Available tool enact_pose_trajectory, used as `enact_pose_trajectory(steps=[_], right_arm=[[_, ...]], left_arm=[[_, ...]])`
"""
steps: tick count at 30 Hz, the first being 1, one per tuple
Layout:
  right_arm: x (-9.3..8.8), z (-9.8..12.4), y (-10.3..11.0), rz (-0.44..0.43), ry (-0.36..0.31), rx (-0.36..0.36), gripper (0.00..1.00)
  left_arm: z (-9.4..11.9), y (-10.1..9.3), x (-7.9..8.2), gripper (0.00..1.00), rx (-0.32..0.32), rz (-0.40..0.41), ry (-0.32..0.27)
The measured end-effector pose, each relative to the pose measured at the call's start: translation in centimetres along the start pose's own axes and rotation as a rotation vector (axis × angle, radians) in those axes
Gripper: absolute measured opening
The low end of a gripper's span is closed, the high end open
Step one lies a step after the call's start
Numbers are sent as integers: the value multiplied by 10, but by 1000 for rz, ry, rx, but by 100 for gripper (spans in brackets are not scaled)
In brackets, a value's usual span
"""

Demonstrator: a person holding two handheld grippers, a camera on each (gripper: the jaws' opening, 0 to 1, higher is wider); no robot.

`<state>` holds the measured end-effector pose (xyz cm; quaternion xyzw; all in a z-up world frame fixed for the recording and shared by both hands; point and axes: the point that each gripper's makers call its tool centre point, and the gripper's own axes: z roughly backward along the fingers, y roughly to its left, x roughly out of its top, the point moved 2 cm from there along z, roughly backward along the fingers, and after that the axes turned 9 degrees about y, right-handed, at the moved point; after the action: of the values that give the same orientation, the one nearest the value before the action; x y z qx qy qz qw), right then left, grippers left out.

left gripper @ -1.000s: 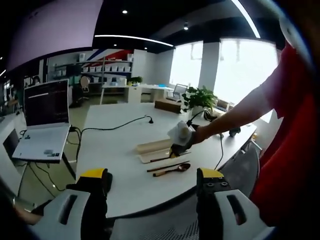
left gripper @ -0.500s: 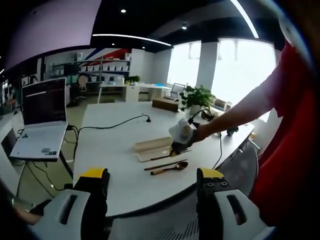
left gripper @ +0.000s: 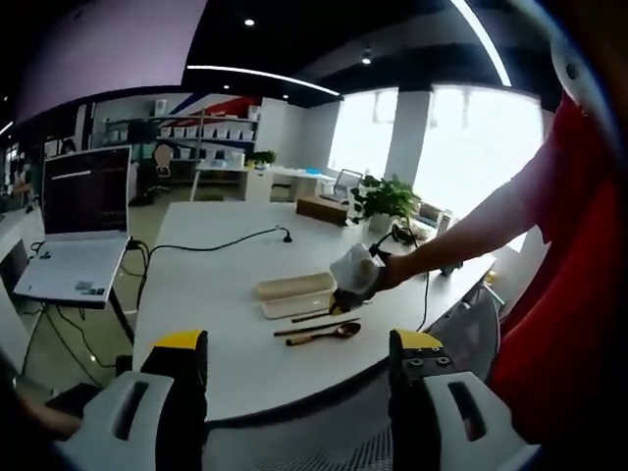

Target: Arrange the utensils inside the cutlery case until each visible utensil rests in its matching compartment.

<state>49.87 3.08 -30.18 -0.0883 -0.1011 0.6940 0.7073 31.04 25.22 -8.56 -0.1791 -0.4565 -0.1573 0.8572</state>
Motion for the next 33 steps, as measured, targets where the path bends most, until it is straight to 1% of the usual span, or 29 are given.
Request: enact_pose_trajectory(steps=[4, 11, 17, 25, 26, 27, 28, 30, 31, 32, 33], right_arm=[[1, 2, 0, -5, -8, 1, 0], [-1, 2, -1, 17, -7, -18, 0], [0, 3, -3, 30, -6, -24, 0], [8, 16, -16, 61, -31, -55, 0], [12, 20, -18, 65, -43, -62, 0], [13, 23, -18, 72, -40, -62, 0], [14, 26, -19, 70, -43, -61, 0], [12, 23, -15, 53, -32, -37, 0], [11, 18, -17, 54, -39, -49, 0], [11, 18, -17, 36, -40, -46, 0], [10, 16, -14, -19, -44, -14, 0]], left_arm=[[0, 1, -6, 77, 10, 7, 10], [-1, 1, -12, 76, 19, 6, 30], [-1, 4, -11, 76, 25, 10, 27], [-2, 8, -10, 75, 32, 11, 23], [-2, 8, -10, 75, 33, 11, 21], [-2, 8, -10, 75, 33, 12, 19], [-2, 9, -10, 75, 33, 14, 18], [-3, 9, -11, 75, 30, 18, 17], [-3, 8, -11, 75, 29, 17, 18], [-4, 9, -11, 75, 30, 13, 19], [-3, 9, -11, 75, 31, 12, 19]])
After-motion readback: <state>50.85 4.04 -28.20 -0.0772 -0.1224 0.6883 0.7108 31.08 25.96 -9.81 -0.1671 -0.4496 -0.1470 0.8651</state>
